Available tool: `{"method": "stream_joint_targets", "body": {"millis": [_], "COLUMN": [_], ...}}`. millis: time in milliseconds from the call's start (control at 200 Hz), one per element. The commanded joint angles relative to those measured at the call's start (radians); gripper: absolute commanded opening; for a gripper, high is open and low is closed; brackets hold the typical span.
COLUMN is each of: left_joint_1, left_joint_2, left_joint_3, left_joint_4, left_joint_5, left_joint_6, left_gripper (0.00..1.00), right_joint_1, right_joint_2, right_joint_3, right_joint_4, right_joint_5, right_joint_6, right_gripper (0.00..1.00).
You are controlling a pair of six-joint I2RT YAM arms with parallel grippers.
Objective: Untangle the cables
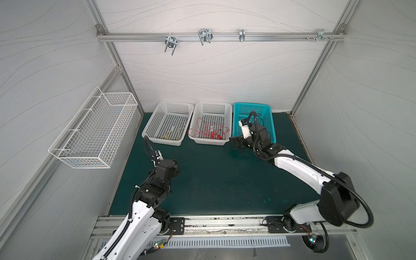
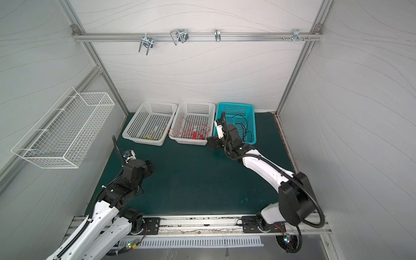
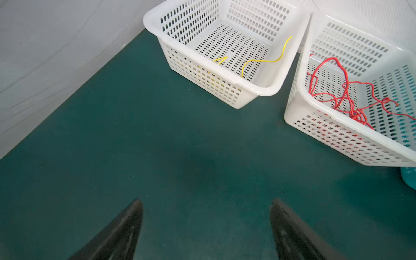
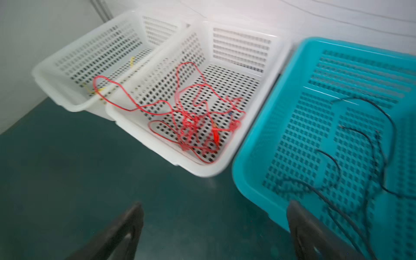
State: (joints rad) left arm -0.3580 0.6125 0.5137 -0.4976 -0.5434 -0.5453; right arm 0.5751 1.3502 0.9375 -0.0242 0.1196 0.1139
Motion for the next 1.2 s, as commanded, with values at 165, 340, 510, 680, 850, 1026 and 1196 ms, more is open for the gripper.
{"method": "stream_joint_targets", "body": {"millis": [165,340,510,680,850,1026,1196], "left_joint_1": [0.0,0.001,0.002,0.005,0.024,0.094,0.172], "left_joint_2": [0.022,0.085,0.143,0.193,0.232,0.263,0.322], "left_joint_3": [-0.053,-0.083,-0.111,-0.107,-0.119,-0.148,-0.153], "left_joint_4": [0.197,0.339,0.448,0.495,0.567,0.696,0.775], "left_joint_5": [-0.113,-0.153,-0.147,-0.141,-0.135,-0.046,0.02], "left_joint_6": [0.073,0.203,0.268,0.311,0.355,0.389,0.421], "left_gripper": [0.9,0.91,0.91,0.91,0.92,0.92,0.91], "right_joint_1": [-0.22,-0.308,-0.336,-0.378,-0.433,-0.486,-0.451], "right_joint_2": [-0.395,-0.399,-0.241,-0.117,-0.017,0.158,0.219], "right_joint_3": [-0.333,-0.513,-0.61,-0.595,-0.585,-0.638,-0.542], "right_joint_4": [-0.073,0.108,0.41,0.587,0.741,1.029,0.911], "right_joint_5": [0.193,0.167,0.128,0.085,0.088,-0.074,-0.104], "right_joint_6": [0.044,-0.032,-0.083,-0.145,-0.165,-0.118,-0.183], "right_gripper": [0.99,0.99,0.99,0.99,0.99,0.99,0.99]}}
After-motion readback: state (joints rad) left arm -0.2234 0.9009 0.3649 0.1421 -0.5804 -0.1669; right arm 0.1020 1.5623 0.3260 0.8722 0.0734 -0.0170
